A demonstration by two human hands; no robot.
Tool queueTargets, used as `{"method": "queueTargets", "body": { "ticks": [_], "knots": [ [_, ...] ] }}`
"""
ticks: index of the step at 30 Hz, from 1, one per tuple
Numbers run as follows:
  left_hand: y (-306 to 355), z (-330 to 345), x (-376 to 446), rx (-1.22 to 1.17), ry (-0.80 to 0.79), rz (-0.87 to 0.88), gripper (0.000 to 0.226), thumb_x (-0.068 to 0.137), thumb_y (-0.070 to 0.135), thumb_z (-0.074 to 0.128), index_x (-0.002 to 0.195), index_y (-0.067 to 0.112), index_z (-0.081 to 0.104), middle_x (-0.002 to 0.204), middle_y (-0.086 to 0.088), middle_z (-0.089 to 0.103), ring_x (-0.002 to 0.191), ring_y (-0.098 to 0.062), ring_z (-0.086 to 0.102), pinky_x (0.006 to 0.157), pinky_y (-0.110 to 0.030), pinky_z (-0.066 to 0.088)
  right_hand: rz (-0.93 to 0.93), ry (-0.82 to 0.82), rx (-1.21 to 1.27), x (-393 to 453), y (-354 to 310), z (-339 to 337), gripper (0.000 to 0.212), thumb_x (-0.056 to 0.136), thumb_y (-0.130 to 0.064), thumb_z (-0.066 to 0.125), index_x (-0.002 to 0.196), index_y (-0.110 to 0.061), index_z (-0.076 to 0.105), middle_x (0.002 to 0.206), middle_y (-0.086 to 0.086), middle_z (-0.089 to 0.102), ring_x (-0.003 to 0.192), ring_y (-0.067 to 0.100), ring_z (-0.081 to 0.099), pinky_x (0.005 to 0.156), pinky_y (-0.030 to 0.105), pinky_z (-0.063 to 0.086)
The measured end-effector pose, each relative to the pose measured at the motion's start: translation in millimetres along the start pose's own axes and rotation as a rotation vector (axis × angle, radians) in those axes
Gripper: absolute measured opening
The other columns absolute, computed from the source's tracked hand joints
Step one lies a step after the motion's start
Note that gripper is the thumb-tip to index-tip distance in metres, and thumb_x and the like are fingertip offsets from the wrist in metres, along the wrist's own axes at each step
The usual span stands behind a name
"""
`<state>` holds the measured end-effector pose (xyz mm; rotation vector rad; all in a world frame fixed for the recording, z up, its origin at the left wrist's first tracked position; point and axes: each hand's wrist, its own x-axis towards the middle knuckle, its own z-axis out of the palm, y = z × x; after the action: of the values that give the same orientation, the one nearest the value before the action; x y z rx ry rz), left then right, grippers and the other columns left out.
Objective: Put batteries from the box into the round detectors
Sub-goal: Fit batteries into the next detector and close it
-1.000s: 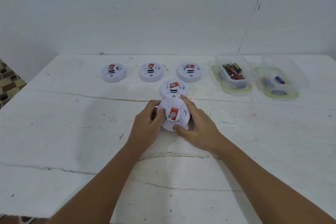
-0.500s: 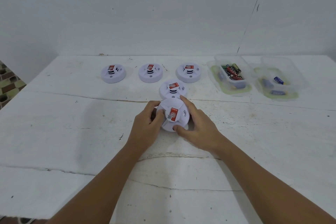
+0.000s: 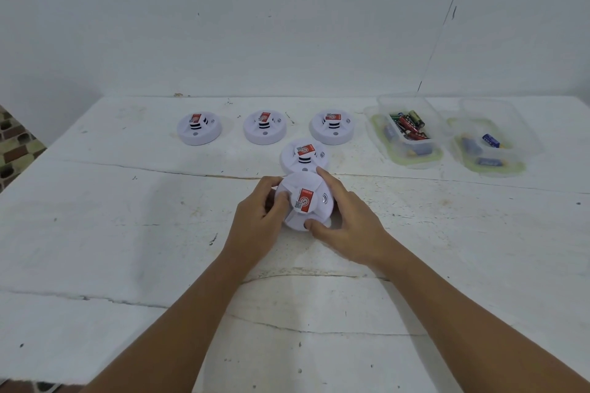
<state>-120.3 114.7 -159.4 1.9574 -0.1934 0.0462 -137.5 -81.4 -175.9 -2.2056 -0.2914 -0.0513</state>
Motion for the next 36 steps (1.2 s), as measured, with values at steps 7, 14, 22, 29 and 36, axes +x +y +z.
{"method": "queueTargets", "body": {
  "ticks": [7, 14, 22, 29, 36],
  "knots": [
    [-2.9, 0.3, 0.8, -0.007, 0.002, -0.006, 0.017, 0.106, 0.026, 0.051, 0.115, 0.031, 0.065, 0.091, 0.0, 0.071, 0.082, -0.019, 0.066, 0.065, -0.033, 0.053, 0.005, 0.0, -0.009, -1.0, 1.0, 0.6, 0.09, 0.087, -0.047, 0.07, 0.16, -0.046, 0.019, 0.135, -0.027, 0.057, 0.117, 0.006, 0.059, 0.094, 0.041, 0.055],
    [-1.4, 0.1, 0.7, -0.01, 0.001, -0.016, 0.017, 0.105, 0.028, 0.051, 0.114, 0.034, 0.064, 0.089, 0.0, 0.071, 0.078, -0.015, 0.065, 0.06, -0.024, 0.049, 0.006, -0.008, -0.007, -0.3, 0.1, 1.2, 0.09, 0.084, -0.051, 0.067, 0.16, -0.045, 0.018, 0.136, -0.026, 0.057, 0.116, 0.006, 0.059, 0.093, 0.042, 0.055],
    [-1.5, 0.5, 0.9, -0.007, -0.002, -0.003, 0.015, 0.106, 0.028, 0.052, 0.114, 0.035, 0.063, 0.092, 0.003, 0.072, 0.085, -0.015, 0.067, 0.064, -0.026, 0.054, 0.008, -0.004, -0.01, 0.7, 2.0, 1.1, 0.09, 0.086, -0.047, 0.07, 0.161, -0.045, 0.019, 0.136, -0.026, 0.057, 0.116, 0.006, 0.059, 0.094, 0.042, 0.054],
    [-0.9, 0.4, 0.6, -0.005, 0.0, 0.006, 0.017, 0.106, 0.027, 0.051, 0.116, 0.032, 0.063, 0.09, 0.004, 0.071, 0.081, -0.009, 0.066, 0.061, -0.017, 0.05, -0.009, -0.004, -0.009, 0.0, 2.5, 1.3, 0.091, 0.085, -0.052, 0.067, 0.161, -0.045, 0.018, 0.138, -0.024, 0.057, 0.117, 0.009, 0.06, 0.093, 0.043, 0.055],
    [-1.3, 0.6, 0.6, -0.015, 0.003, 0.004, 0.017, 0.106, 0.027, 0.052, 0.118, 0.029, 0.064, 0.091, 0.003, 0.071, 0.082, -0.011, 0.066, 0.064, -0.02, 0.052, -0.01, -0.006, -0.01, 0.1, 1.7, 1.1, 0.09, 0.086, -0.05, 0.069, 0.16, -0.045, 0.02, 0.139, -0.024, 0.056, 0.118, 0.009, 0.06, 0.094, 0.044, 0.055]
  ]
}}
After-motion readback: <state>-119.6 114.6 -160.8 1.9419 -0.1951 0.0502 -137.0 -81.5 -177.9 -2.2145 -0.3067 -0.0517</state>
